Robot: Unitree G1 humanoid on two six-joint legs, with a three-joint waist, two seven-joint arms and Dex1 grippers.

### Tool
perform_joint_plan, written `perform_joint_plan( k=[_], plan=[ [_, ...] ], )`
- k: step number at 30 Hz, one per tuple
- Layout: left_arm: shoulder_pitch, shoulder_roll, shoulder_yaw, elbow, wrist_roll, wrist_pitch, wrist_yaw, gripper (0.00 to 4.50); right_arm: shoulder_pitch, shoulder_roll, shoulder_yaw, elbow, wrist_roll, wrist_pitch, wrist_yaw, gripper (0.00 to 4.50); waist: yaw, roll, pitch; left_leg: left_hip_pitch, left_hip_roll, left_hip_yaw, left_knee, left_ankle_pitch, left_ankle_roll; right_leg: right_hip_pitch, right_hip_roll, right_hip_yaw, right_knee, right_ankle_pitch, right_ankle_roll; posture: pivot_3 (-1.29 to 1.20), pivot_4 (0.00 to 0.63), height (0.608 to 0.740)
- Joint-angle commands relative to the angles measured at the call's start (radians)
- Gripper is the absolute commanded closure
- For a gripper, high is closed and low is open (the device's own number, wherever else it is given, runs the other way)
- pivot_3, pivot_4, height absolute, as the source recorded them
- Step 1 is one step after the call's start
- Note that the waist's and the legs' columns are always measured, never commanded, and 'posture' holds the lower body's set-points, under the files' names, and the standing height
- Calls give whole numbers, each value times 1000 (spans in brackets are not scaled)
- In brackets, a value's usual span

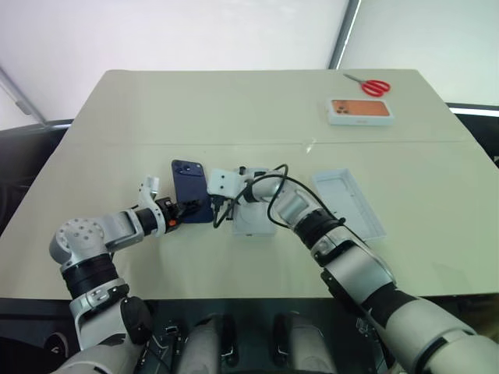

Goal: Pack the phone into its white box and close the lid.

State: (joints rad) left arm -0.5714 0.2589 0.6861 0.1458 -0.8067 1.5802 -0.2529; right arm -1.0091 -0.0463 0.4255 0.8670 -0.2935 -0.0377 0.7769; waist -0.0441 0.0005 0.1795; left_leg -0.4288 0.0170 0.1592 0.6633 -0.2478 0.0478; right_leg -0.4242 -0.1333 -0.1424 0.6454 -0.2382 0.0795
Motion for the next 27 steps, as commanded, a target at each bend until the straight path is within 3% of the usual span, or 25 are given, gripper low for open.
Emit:
perform_joint_plan(
  k=[1, 9, 12, 15, 17, 21, 27],
  plan=[
    [12, -15, 29, 15, 9, 11, 20, 4499, -13, 6, -25, -38, 23, -4, -4, 4500, 0, 0, 0, 0, 0, 0, 0, 0, 0, 0, 0, 0, 0, 0, 0, 0, 150, 738],
    [6, 5, 106, -12, -74, 34, -29, 4499, -12, 9, -228, -152, 271, 161, 96, 4500, -2, -1, 1, 0, 0, 0, 0, 0, 0, 0, 0, 0, 0, 0, 0, 0, 150, 738],
    [13, 7, 116, -22, -79, -7, -43, 4500, 34, -34, -293, -332, 412, 323, 211, 3677, 0, -2, 2, 0, 1, 0, 0, 0, 0, -1, 0, 0, 0, 0, 0, 0, 150, 738],
    [28, 13, 96, -36, -77, -82, -68, 4500, 108, -117, -268, -507, 456, 429, 299, 2222, 4, -2, 2, -1, 0, 0, 0, 0, 0, -1, 0, 0, -1, 0, 0, 0, 150, 738],
    [38, 16, 63, -66, -73, -155, -92, 4500, 183, -211, -223, -626, 451, 435, 374, 2222, 6, -2, 2, -1, 0, 0, 0, 0, 0, -1, -1, 0, -2, 0, 0, 0, 150, 738],
    [25, 15, 63, -50, -139, -138, -130, 4500, 308, -378, -162, -786, 428, 391, 458, 2222, 10, -3, 3, -3, 0, 0, -1, 0, 0, -3, -1, 0, -3, 0, 0, 0, 150, 738],
    [14, -2, 40, -41, -167, -155, -106, 4500, 401, -469, -115, -900, 416, 410, 457, 2222, 4, -5, 4, -4, 1, 0, -1, 0, 0, -4, 0, 0, -3, 0, 0, 0, 150, 738]
  ],
)
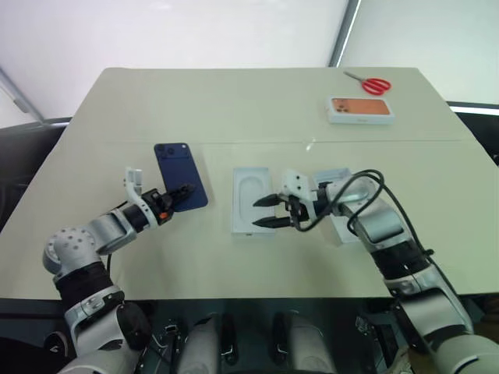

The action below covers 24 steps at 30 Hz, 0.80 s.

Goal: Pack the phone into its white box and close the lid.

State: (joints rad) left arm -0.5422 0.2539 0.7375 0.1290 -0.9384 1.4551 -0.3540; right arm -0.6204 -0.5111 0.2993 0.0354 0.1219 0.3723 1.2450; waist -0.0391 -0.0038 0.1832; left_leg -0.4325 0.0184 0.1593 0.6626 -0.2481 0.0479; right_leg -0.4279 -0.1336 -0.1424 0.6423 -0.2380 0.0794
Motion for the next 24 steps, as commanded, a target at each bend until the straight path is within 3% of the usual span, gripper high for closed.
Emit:
perform_joint_plan(
  k=[1, 18, 20, 24],
  plan=[
    [-18, 1, -15, -20, -37, -26, 3, 4500, 20, -5, 17, -78, 5, 4, -13, 2222, 0, -1, 0, 0, 0, 0, 0, 0, 0, 0, 0, 0, 0, 0, 0, 0, 150, 738],
    [0, -1, -67, -37, -79, -34, 26, 4500, 45, 5, 87, -21, -65, -51, -92, 2222, 27, -7, 4, -1, 0, 0, 0, 0, 0, 0, 0, -1, -3, 0, 0, 0, 150, 738],
    [3, 1, -73, -40, -78, -36, 25, 4500, 42, 12, 85, -9, -64, -51, -96, 2731, 26, -7, 4, -2, 0, 0, 0, 0, 0, 0, 0, -1, -3, 0, 0, 0, 150, 738],
    [7, 5, -79, -41, -83, -38, 25, 4500, 41, 11, 92, 1, -76, -64, -97, 4223, 23, -7, 4, -2, 0, 0, 0, 0, 0, 0, 0, -1, -3, 0, 0, 0, 150, 738]
  ],
)
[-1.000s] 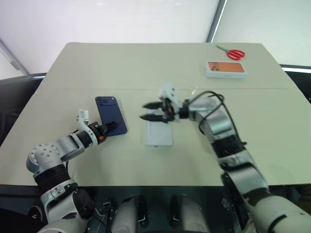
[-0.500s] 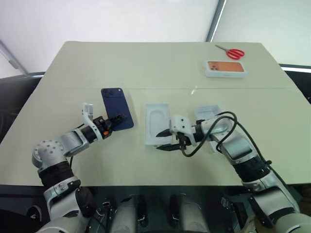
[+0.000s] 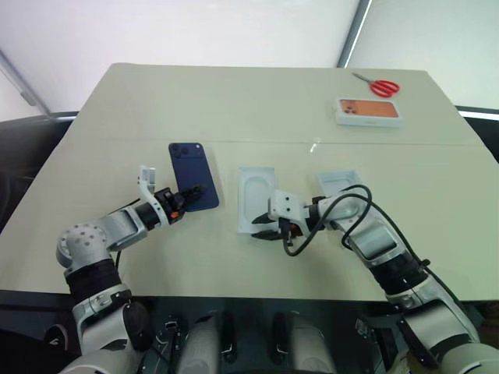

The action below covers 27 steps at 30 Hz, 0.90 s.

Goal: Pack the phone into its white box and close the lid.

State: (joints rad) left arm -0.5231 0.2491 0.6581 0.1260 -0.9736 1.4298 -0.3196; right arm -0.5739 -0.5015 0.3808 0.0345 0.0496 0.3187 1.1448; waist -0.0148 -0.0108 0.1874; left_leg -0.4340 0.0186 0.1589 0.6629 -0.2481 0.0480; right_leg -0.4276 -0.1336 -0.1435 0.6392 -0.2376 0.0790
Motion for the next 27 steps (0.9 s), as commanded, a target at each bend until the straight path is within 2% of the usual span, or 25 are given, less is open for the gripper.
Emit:
perform_joint_plan(
  k=[1, 11, 19, 25, 27],
  plan=[
    [-11, 10, 0, -40, -49, -13, -8, 4500, -5, 2, 12, 2, -8, -12, 2, 4223, -1, 0, 0, 0, 0, 0, 0, 0, 0, 0, 0, 0, 0, 0, 0, 0, 150, 738],
    [-28, 11, 17, -38, -100, 1, 29, 4500, 8, 65, 22, 0, -31, 12, -78, 4223, -1, 0, 0, 0, 1, 0, 0, 0, 0, 0, 0, 0, 0, 0, 0, 0, 150, 738],
    [-84, 62, 36, 5, -134, -15, 55, 4500, 15, 161, 74, -36, -110, 199, -220, 4223, -6, -2, -1, 0, 2, 0, 0, 1, -1, 0, 1, 0, 0, 0, 0, 0, 150, 738],
    [-95, 54, 18, 13, -142, -22, 72, 4500, 13, 194, 52, -60, -54, 272, -206, 4223, -5, -2, -1, 1, 2, 0, 0, 1, -1, 0, 2, 0, 0, 0, -1, 0, 150, 738],
    [-93, 49, 13, 7, -147, -20, 76, 4500, 6, 183, 45, -67, -39, 286, -188, 3376, -5, -2, -1, 1, 2, 0, 0, 1, -1, 0, 2, 0, 0, 0, -1, 0, 150, 738]
  ],
)
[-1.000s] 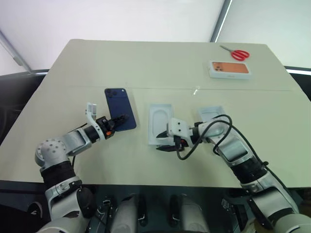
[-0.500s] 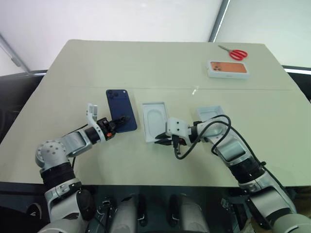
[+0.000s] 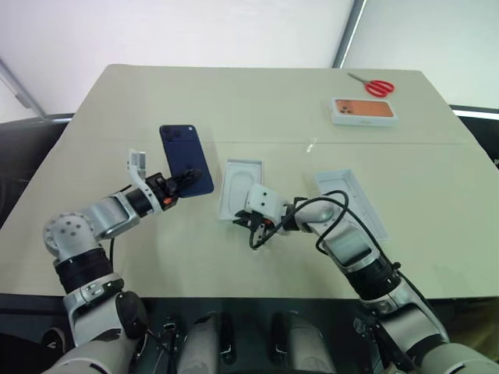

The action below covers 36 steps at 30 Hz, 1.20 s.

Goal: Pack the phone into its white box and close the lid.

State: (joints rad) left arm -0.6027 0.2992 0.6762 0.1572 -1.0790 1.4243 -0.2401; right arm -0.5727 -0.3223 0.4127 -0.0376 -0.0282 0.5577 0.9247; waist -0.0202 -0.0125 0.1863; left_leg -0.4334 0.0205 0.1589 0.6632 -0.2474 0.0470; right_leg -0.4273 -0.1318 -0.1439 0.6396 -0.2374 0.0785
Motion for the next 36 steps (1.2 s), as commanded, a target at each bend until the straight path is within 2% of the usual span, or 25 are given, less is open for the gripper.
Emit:
perform_joint_plan(
  k=[1, 4, 11, 17, 22, 26, 30, 36],
  plan=[
    [-13, -3, -4, -24, -45, -11, 0, 4500, 3, -2, 13, 7, 33, 49, 26, 3018, 1, 0, 0, 0, 0, 0, 0, 0, 0, 0, 0, 0, 0, 0, 0, 0, 150, 738],
    [-11, -4, -9, -29, -48, -11, 3, 4500, -1, -22, 25, -5, 38, 34, 46, 1604, 2, 0, 0, 0, 0, 0, 0, 0, 0, 0, 0, 0, 0, 0, 0, 0, 150, 738],
    [-1, -41, -18, -48, -76, 12, 38, 4500, -31, -12, -25, -40, 111, 86, 55, 1604, 5, 0, 0, 0, 0, 0, 0, 0, 0, 0, 0, 0, 0, 0, 0, 0, 150, 738],
    [3, -67, -45, -42, -113, 66, 56, 4500, -96, -54, -93, -36, 158, 74, 71, 1604, 6, -1, 1, -1, -1, 0, 0, 0, 0, -1, 0, 0, 0, 0, 0, 0, 150, 738],
    [-8, -58, -117, -28, -82, 62, 32, 4500, -92, -182, -189, -62, 245, 95, 162, 1604, 12, -1, 1, -2, -1, 0, 0, 0, 0, -1, 0, -1, -1, 0, 0, 0, 150, 738],
    [-14, -45, -231, -7, -44, 71, -27, 4500, -111, -290, -233, 87, 191, -4, 132, 1604, 9, -1, 1, -5, -2, -1, 0, 0, 1, -1, -1, -2, -5, 0, 0, 0, 150, 738],
    [-40, -37, -305, 51, 11, 21, -93, 4500, -111, -314, -262, 141, 199, -29, 125, 1604, 6, -1, 2, -5, -2, -1, 0, 0, 1, -1, 0, -3, -5, 0, 0, 0, 150, 738],
    [-90, -21, -347, 143, 63, 2, -155, 4500, -70, -329, -257, 121, 190, -47, 111, 1604, 7, -1, 2, -5, 2, -1, 1, 2, 3, -1, 4, -3, -5, 0, 0, 0, 150, 738]
  ],
)
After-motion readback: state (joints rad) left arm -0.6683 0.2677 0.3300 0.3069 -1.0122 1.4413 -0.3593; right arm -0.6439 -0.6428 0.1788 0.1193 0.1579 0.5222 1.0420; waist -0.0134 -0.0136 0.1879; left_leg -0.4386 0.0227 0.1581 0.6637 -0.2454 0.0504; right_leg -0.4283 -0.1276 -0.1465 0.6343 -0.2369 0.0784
